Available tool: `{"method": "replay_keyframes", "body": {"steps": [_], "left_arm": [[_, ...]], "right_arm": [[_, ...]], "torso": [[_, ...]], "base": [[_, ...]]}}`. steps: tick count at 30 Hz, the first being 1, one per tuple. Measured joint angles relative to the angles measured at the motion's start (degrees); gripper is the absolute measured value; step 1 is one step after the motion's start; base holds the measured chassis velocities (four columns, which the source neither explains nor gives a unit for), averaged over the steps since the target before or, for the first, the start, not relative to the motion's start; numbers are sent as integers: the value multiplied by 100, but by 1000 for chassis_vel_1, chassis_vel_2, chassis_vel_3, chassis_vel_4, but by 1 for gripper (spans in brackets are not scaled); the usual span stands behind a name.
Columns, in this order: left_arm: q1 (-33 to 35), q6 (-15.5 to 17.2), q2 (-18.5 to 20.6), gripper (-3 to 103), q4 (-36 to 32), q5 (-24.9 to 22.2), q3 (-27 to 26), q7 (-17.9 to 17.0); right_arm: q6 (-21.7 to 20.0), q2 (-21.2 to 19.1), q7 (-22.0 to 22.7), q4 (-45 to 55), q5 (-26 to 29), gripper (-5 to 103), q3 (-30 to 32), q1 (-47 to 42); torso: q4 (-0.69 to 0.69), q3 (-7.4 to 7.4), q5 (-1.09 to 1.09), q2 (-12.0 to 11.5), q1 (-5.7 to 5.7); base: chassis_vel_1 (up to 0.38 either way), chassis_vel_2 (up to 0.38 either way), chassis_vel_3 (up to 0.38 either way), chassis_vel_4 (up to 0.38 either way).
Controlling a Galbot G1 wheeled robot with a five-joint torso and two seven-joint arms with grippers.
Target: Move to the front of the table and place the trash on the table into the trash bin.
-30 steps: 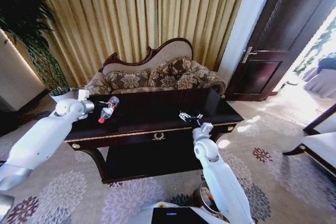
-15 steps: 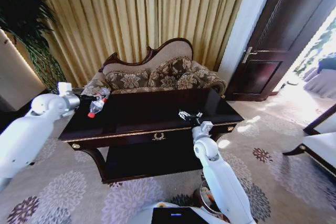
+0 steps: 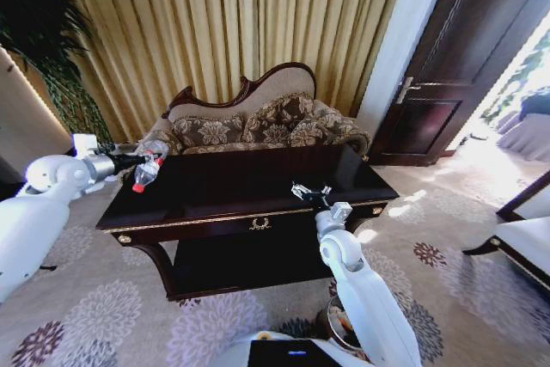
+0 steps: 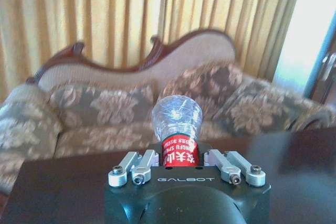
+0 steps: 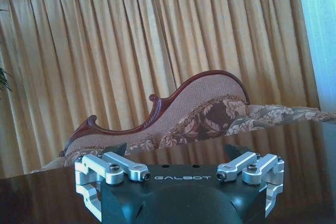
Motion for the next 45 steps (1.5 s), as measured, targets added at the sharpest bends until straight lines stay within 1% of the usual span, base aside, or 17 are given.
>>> {"method": "replay_keyframes", "body": {"steps": [4,6,7,10,11,12,14,16,20,26,29,32,35,37,38,40,45], "left_arm": [[179,-182,-26,32,-234,84,-83,-9],[237,-397,-44,32,-356,161,-85,-20],[237,-397,-44,32,-356,161,-85,-20],[354,-715,-44,32,-465,419,-86,-19],[459,-941,-35,32,-517,530,-107,-12],[459,-941,-35,32,-517,530,-107,-12],[644,-1210,-39,32,-669,665,-202,-41],[694,-1287,-48,32,-710,709,-228,-64],[872,-1775,-118,32,-889,1018,-316,-108],[874,-2014,-168,32,-903,1257,-294,-104],[824,-2055,-203,32,-878,1347,-237,-104],[784,-2163,-355,32,-880,1374,-194,-163],[806,-2256,-425,32,-891,1364,-206,-161],[886,-2476,-577,32,-939,1377,-284,-108],[886,-2476,-577,32,-939,1377,-284,-108],[912,-2625,-711,32,-972,1477,-329,9],[761,-2729,-836,32,-1045,1562,-152,101]], "right_arm": [[-1,-37,4,34,21,100,49,-23],[-1,-21,7,48,22,100,50,-29],[-1,-21,7,48,22,100,50,-29],[-1,13,11,51,22,100,46,-27],[-1,19,11,48,20,100,44,-17],[-1,19,11,48,20,100,44,-17],[-1,25,11,36,19,100,34,16],[0,27,11,34,19,100,31,32],[0,34,5,80,41,100,25,67],[1,12,-65,215,62,100,-15,-34],[-11,7,-126,296,160,100,-54,-135],[-79,-82,-222,557,594,100,-113,-235],[-119,-152,-261,673,772,100,-130,-245],[-186,-307,-281,843,1040,100,-145,-244],[-186,-307,-281,843,1040,100,-145,-244],[-260,-453,-275,1004,1341,100,-157,-251],[-355,-654,-271,1294,1778,100,-212,-333]], "torso": [[1,0,1,0,0],[1,0,1,0,-1],[1,0,1,0,-1],[1,0,1,0,0],[1,0,0,0,0],[1,0,0,0,0],[2,0,1,0,0],[2,0,1,0,0],[2,0,1,0,0],[1,0,1,0,0],[2,0,1,0,0],[0,0,1,0,0],[0,0,1,0,0],[1,0,1,0,0],[1,0,1,0,0],[3,0,1,0,0],[1,0,1,0,0]], "base": [[0,0,0,0],[0,0,0,0],[0,0,0,0],[0,0,0,0],[0,0,0,0],[0,0,0,0],[0,0,0,0],[0,0,0,0],[0,0,0,0],[0,0,0,0],[0,0,0,0],[0,0,0,0],[0,0,0,0],[0,0,0,0],[0,0,0,0],[0,0,0,0],[0,0,0,0]]}}
